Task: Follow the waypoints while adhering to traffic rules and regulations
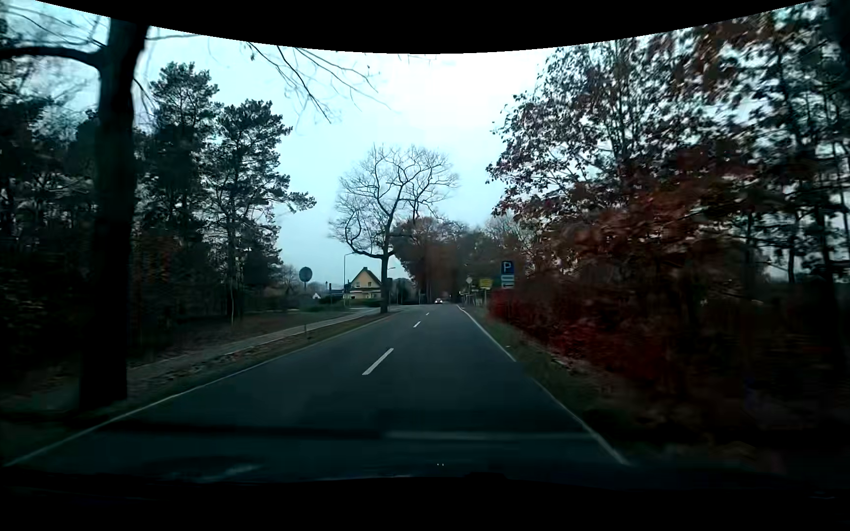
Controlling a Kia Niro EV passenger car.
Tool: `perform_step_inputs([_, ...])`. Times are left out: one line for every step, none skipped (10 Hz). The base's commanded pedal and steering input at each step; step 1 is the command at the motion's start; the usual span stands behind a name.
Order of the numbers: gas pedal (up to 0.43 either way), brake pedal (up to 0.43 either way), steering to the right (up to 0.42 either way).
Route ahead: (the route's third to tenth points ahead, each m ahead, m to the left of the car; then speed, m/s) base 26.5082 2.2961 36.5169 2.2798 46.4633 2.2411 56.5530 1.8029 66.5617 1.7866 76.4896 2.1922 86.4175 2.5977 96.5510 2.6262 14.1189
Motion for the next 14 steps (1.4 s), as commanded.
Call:
perform_step_inputs([0.0, 0.012, -0.002])
perform_step_inputs([0.0, 0.018, -0.002])
perform_step_inputs([0.0, 0.018, -0.002])
perform_step_inputs([0.0, 0.043, -0.002])
perform_step_inputs([0.0, 0.073, -0.001])
perform_step_inputs([0.0, 0.098, -0.001])
perform_step_inputs([0.0, 0.098, -0.001])
perform_step_inputs([0.0, 0.104, -0.001])
perform_step_inputs([0.0, 0.098, -0.001])
perform_step_inputs([0.0, 0.098, 0.0])
perform_step_inputs([0.0, 0.091, 0.0])
perform_step_inputs([0.0, 0.091, -0.001])
perform_step_inputs([0.0, 0.085, -0.001])
perform_step_inputs([0.0, 0.079, -0.001])
